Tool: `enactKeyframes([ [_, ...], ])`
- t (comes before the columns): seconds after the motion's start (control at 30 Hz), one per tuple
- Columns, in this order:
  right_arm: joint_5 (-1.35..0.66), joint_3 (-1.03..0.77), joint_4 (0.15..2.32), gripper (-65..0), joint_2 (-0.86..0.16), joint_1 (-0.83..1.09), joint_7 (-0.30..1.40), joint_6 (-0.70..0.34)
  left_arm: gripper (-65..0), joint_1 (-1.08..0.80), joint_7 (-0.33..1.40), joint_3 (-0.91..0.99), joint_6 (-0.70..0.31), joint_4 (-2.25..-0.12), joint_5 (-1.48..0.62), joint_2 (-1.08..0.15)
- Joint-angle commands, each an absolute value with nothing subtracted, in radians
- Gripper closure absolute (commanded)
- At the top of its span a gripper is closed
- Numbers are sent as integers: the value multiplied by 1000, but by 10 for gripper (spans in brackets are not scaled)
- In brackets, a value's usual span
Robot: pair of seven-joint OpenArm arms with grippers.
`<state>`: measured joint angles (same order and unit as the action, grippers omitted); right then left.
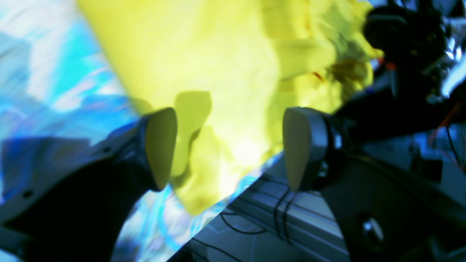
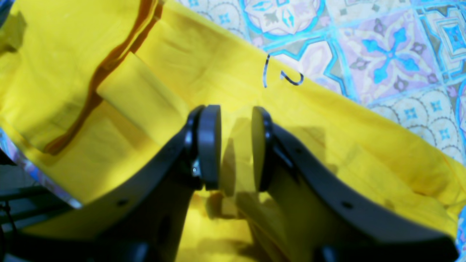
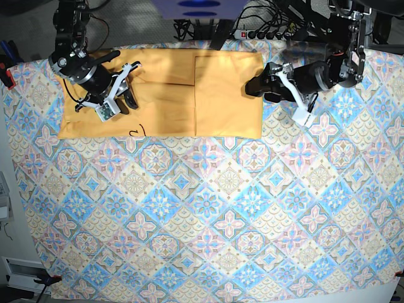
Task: Fold the T-shirt properly
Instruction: 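Lay the folded end down and withdraw the left gripper, then move both grippers to the two ends of the folded yellow shirt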
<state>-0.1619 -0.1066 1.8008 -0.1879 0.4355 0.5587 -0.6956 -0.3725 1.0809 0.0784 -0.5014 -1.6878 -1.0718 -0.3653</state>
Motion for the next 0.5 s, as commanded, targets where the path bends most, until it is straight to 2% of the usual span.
enactKeyframes([
  [0.0,-179,-110,1821,-146,-197,433,535,-698,-443,-381,1072,102,-510,-1702,-1092,-372],
  [0.17,-179,-108,1819,-146,-196,432,535,-698,-443,-384,1070,150,-510,-1626,-1087,-369],
  [0.47,-179,-113,1817,-146,-170,429,535,-698,-443,-263,1070,143,-510,-1449,-1084,-302],
])
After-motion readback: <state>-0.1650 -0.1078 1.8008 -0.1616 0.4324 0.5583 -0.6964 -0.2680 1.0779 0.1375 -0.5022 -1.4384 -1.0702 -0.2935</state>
